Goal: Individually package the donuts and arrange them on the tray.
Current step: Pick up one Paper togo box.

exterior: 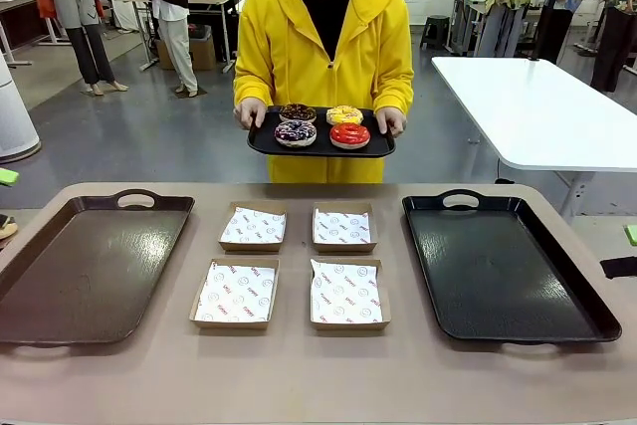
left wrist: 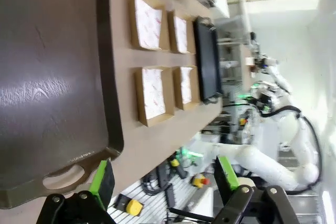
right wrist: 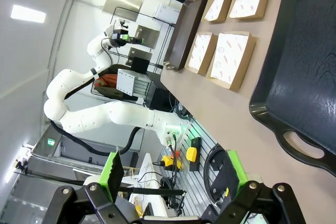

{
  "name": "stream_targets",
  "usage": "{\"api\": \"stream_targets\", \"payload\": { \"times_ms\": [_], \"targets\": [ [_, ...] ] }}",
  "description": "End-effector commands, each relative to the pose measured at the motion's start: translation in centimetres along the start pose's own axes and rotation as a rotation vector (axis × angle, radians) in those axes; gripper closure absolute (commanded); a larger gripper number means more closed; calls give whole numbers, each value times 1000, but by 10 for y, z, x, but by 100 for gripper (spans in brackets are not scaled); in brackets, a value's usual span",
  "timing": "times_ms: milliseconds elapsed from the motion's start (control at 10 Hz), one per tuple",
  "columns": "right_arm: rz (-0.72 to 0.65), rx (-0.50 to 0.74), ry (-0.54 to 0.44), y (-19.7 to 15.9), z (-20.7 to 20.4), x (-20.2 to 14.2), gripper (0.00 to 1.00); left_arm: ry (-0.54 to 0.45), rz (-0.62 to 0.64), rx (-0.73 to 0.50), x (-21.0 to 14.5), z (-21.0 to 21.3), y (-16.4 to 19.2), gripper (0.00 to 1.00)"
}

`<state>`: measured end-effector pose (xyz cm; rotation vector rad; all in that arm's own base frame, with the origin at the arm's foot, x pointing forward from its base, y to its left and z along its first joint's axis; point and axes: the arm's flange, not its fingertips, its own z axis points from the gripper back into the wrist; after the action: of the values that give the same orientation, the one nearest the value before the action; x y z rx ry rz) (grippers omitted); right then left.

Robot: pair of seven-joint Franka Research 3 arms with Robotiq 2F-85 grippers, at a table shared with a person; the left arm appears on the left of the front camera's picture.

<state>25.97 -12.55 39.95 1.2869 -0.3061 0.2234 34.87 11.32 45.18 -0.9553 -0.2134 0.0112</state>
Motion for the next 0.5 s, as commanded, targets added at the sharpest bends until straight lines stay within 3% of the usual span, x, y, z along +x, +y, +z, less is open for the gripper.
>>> {"api": "stream_targets", "payload": {
  "times_ms": [0, 200, 400],
  "targets": [
    [12, 15, -8, 0, 1, 0, 0, 94, -34, 225, 8, -29, -51, 0],
    [12, 15, -8, 0, 1, 0, 0, 205, -42, 448, 20, -79, -85, 0],
    [12, 15, -8, 0, 1, 0, 0, 226, -33, 629, 31, -134, -107, 0]
  ]
}}
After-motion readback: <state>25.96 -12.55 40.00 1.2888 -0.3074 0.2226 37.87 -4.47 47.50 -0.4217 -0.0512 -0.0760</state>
